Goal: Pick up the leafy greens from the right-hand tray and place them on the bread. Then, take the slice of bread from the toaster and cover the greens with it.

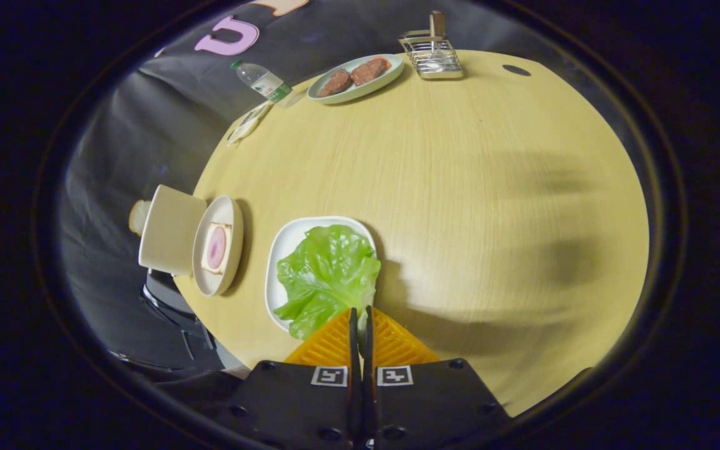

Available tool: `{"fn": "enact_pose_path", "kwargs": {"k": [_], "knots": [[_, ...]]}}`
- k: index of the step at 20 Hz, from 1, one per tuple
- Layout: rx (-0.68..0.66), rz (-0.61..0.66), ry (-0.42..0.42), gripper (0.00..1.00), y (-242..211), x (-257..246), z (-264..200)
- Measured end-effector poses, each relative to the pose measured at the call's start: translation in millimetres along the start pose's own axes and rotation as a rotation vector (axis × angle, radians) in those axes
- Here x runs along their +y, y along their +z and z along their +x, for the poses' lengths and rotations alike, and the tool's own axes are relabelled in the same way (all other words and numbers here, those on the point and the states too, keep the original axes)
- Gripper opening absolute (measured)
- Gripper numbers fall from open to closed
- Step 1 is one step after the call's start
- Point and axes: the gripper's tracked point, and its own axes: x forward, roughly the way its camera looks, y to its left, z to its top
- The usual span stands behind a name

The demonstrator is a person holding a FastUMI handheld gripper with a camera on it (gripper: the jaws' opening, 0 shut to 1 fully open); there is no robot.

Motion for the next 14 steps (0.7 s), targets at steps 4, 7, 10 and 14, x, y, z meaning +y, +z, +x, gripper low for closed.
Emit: {"fn": "enact_pose_path", "kwargs": {"k": [4,7,10,14], "knots": [[-0.033,-0.004,0.024,0.03,9.7,22.5,-20.1],[-0.071,-0.014,0.055,0.03,17.8,49.3,-38.9],[-0.111,-0.029,0.09,0.03,21.8,84.8,-55.2],[-0.136,-0.065,0.141,0.03,22.1,142.0,-66.6]]}}
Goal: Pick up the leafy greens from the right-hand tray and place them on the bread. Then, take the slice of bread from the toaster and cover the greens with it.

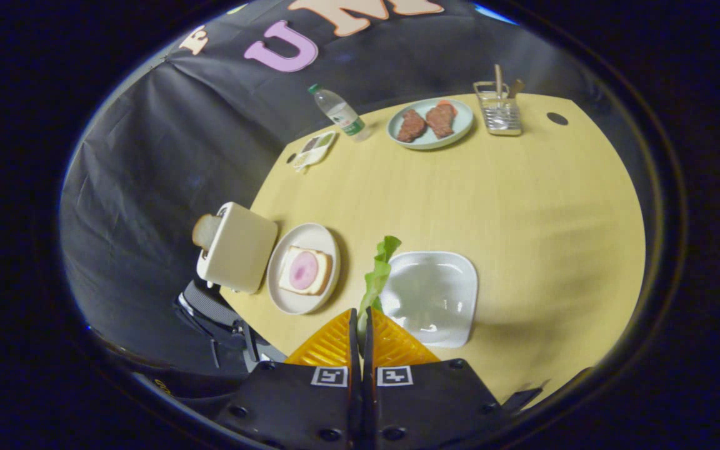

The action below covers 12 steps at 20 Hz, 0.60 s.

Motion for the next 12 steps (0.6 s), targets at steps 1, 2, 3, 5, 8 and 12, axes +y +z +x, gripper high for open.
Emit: {"fn": "enact_pose_path", "kwargs": {"k": [1,2,3,5,8,12], "knots": [[0.0,-0.009,0.016,0.03,-0.5,15.8,0.3],[-0.001,-0.016,0.031,0.03,1.0,31.0,2.8],[0.0,-0.021,0.051,0.03,1.3,48.6,6.2],[0.01,-0.029,0.089,0.03,0.8,80.1,19.5],[0.048,-0.032,0.15,0.03,-2.8,127.5,48.2],[0.123,-0.029,0.215,0.03,-9.7,181.2,92.4]]}}
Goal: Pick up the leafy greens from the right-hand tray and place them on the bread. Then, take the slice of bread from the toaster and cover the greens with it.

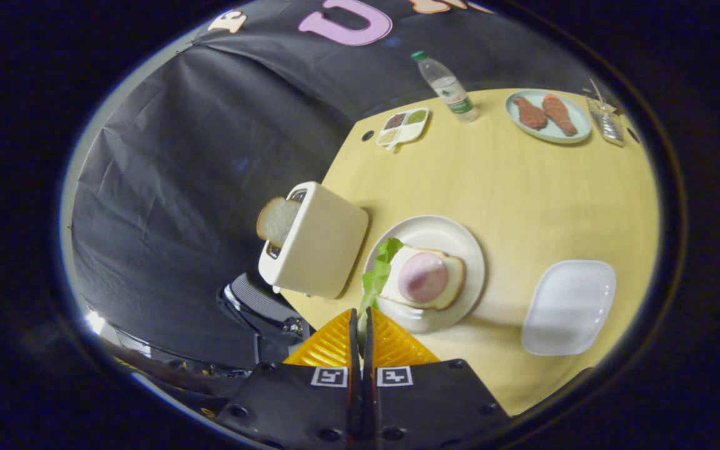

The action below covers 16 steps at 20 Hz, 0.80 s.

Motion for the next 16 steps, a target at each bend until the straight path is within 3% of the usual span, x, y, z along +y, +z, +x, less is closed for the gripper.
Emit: {"fn": "enact_pose_path", "kwargs": {"k": [3,6,10,16], "knots": [[0.033,0.028,0.016,0.03,5.5,9.2,35.3],[0.056,0.053,-0.024,0.03,8.4,-4.9,65.5],[0.104,0.063,-0.177,0.03,4.1,-56.8,83.2],[0.145,0.049,-0.339,0.03,-1.6,-105.5,85.9]]}}
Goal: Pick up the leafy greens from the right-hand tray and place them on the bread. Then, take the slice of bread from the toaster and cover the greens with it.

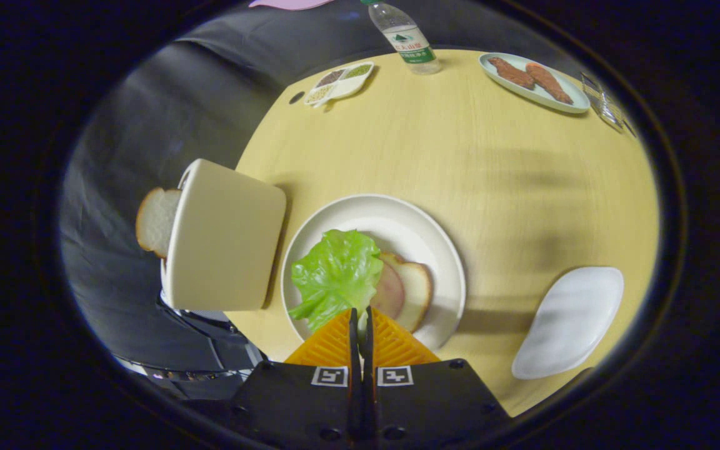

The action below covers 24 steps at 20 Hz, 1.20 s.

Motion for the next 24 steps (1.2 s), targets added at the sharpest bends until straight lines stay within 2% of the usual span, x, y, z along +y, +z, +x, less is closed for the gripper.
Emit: {"fn": "enact_pose_path", "kwargs": {"k": [8,14,21,24], "knots": [[0.03,-0.052,-0.136,0.04,-9.9,-18.0,13.6],[0.002,-0.065,-0.178,0.19,-8.1,-22.4,5.5],[-0.032,0.079,-0.088,0.71,-5.6,7.5,-25.5],[0.03,0.108,-0.063,0.94,-21.5,27.8,-37.3]]}}
